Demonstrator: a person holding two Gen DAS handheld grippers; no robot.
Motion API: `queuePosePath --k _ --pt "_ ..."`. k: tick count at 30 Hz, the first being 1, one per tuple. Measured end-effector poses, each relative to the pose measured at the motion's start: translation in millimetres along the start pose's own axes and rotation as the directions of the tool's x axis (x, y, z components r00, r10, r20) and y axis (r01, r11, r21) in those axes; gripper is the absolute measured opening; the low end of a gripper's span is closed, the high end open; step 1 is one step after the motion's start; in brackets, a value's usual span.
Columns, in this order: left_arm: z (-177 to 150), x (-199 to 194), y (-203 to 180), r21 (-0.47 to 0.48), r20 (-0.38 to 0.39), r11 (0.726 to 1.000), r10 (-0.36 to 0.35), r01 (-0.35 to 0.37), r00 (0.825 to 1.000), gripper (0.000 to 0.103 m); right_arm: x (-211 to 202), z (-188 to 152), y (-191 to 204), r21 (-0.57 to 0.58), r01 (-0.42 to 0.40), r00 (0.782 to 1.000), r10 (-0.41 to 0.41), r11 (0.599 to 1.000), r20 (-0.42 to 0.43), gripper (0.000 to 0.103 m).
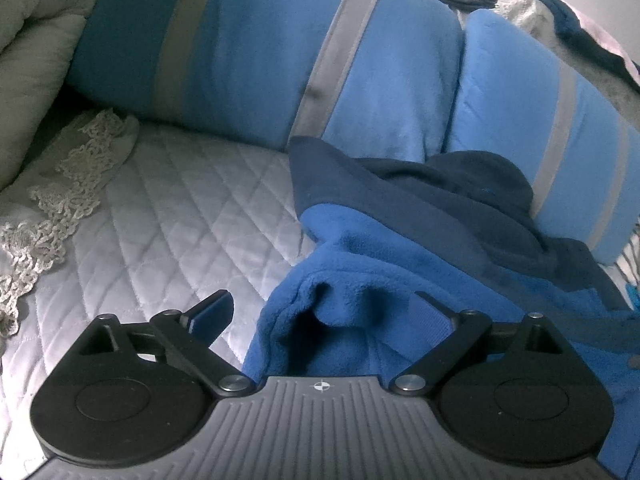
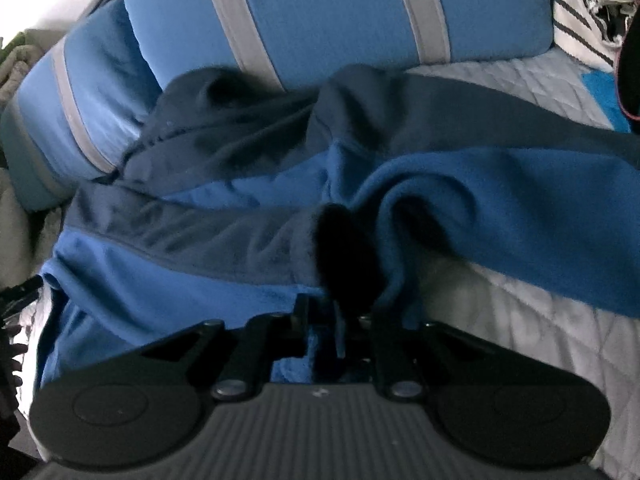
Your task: Fold clothes
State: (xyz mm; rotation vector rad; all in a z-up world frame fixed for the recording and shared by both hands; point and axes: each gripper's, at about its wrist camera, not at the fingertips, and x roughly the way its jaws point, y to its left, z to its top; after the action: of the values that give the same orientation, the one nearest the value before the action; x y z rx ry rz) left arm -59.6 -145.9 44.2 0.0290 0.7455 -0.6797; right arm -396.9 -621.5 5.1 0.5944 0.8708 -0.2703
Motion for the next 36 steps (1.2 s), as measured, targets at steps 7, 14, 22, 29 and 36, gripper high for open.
queuePosePath --k 7,14,22,29,36 --pt "0.7 -0.4 3.1 0.012 -0.001 0.999 0.039 -0.039 0.999 0.097 -8.5 4.2 8.7 -0.086 0.035 0.999 -0.033 0.996 0.024 0.061" --pt "5.6 -12.8 3.3 -0.017 0.086 1.000 -0.006 0.007 0.996 0.097 -37.1 -9.8 46.2 -0.483 0.099 0.991 -0.043 0.870 0.127 0.086" --pt "10.6 -26.0 -5.3 -0.015 0.172 0.998 -0.054 0.057 0.984 0.097 -34.5 -79.7 96.7 -0.906 0.278 0.960 -0.055 0.319 0.275 0.090" --pt "9.9 -27.0 -2.0 -0.020 0.165 0.998 -0.048 0.052 0.985 0.097 10.7 -126.5 107.4 -0.924 0.359 0.915 -0.148 -0.128 0.376 0.082" --pt "10.4 -26.7 0.8 -0.034 0.159 0.998 -0.046 0.052 0.986 0.097 39.3 -134.5 95.9 -0.894 0.353 0.878 -0.231 -0.276 0.419 0.043"
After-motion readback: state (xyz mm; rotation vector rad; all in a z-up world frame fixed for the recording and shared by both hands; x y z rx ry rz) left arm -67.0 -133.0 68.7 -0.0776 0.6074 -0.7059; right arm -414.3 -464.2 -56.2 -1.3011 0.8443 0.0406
